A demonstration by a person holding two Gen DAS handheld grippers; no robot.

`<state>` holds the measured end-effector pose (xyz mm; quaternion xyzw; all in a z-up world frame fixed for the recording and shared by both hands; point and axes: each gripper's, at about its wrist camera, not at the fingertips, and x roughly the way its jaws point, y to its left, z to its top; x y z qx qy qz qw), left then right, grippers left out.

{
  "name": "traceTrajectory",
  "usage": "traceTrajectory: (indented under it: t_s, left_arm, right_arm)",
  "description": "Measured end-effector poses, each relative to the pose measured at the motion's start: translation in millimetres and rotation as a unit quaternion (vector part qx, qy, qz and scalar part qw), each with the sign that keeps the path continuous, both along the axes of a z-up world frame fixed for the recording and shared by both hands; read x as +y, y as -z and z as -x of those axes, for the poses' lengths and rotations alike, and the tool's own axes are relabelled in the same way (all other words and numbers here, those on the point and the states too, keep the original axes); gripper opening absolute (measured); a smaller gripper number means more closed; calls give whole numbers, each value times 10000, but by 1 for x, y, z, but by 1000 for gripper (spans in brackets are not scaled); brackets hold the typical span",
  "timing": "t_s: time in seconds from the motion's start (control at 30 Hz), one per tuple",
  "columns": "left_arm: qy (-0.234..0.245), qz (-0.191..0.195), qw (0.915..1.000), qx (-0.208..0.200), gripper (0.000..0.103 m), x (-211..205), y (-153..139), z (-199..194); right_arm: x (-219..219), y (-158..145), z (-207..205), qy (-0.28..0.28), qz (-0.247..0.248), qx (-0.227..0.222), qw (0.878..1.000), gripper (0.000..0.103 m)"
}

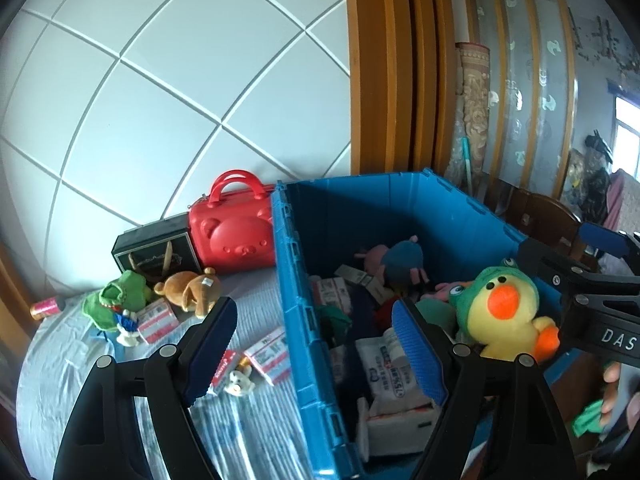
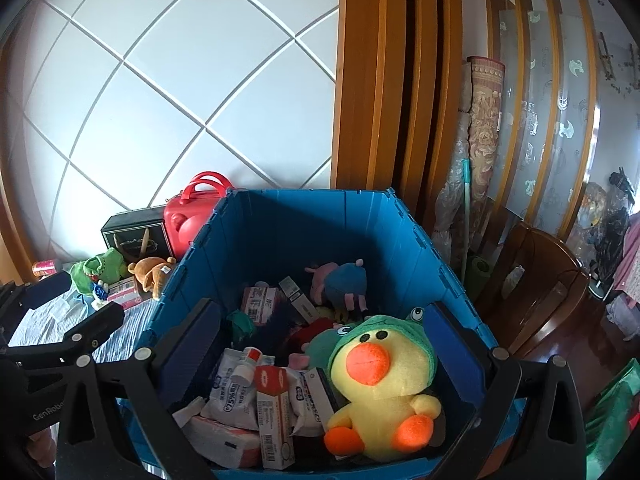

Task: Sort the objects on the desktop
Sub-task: 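Withdraw both open tools from the bin back over the table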

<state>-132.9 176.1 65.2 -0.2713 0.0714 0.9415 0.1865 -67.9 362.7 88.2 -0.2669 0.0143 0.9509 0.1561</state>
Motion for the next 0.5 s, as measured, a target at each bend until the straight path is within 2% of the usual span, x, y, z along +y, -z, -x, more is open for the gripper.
traceTrajectory:
  t_s: [0.13, 0.27, 0.5]
  left_arm:
    - [-177, -55, 9998, -1, 81, -51, 7, 5]
    - [-533, 22, 9986, -58, 81, -120, 25, 18]
    - [-1216, 235, 9921, -205, 81, -244, 64, 45]
  right_arm:
    - [-39, -4, 3, -79, -66, 48, 9999, 103]
    - [-91, -3, 12, -267, 0, 144, 9995, 103]
    - [-191, 20, 42, -717, 249, 217, 9969, 103]
